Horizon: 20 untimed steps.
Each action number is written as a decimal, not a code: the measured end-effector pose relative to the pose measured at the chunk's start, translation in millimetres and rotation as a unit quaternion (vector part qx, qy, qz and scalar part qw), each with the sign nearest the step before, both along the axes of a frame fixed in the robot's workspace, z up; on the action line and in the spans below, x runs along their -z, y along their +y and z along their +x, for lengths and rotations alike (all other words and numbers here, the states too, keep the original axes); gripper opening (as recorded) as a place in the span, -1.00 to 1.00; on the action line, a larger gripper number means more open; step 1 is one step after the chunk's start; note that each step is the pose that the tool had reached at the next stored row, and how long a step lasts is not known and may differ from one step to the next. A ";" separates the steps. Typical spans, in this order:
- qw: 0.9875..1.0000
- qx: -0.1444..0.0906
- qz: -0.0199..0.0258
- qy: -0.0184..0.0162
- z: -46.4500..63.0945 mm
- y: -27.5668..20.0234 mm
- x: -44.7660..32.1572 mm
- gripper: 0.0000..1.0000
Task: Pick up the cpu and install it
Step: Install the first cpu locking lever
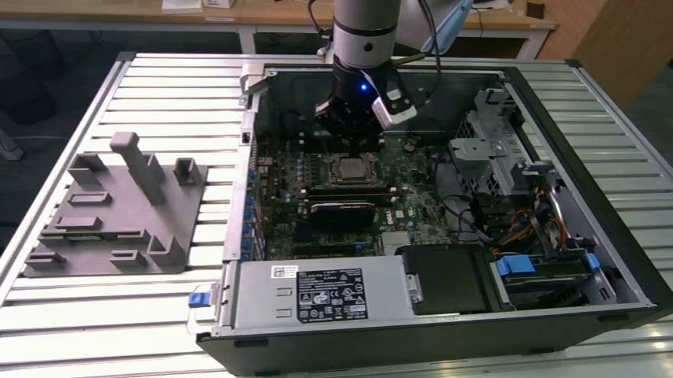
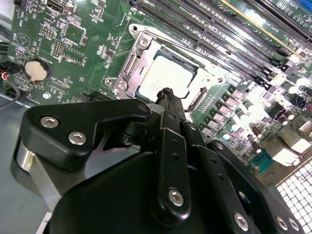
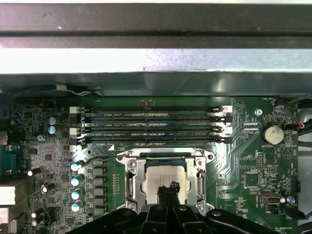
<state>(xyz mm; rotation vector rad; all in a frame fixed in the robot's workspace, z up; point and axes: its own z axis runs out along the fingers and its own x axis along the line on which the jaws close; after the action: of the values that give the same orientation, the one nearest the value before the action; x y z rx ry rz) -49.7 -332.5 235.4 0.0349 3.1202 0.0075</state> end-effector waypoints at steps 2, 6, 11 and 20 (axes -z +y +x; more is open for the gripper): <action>1.000 0.000 0.000 0.000 0.0 0.0 -0.1 -0.79; 1.000 0.000 0.000 0.000 0.0 0.0 -0.2 -0.79; 1.000 0.000 0.000 0.000 -2.8 -0.1 -0.4 -0.79; 1.000 0.000 0.001 -0.001 -28.9 0.0 -0.3 -0.79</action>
<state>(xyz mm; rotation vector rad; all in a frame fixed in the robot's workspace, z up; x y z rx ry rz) -78.5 -332.5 235.6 0.0350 3.1191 0.0118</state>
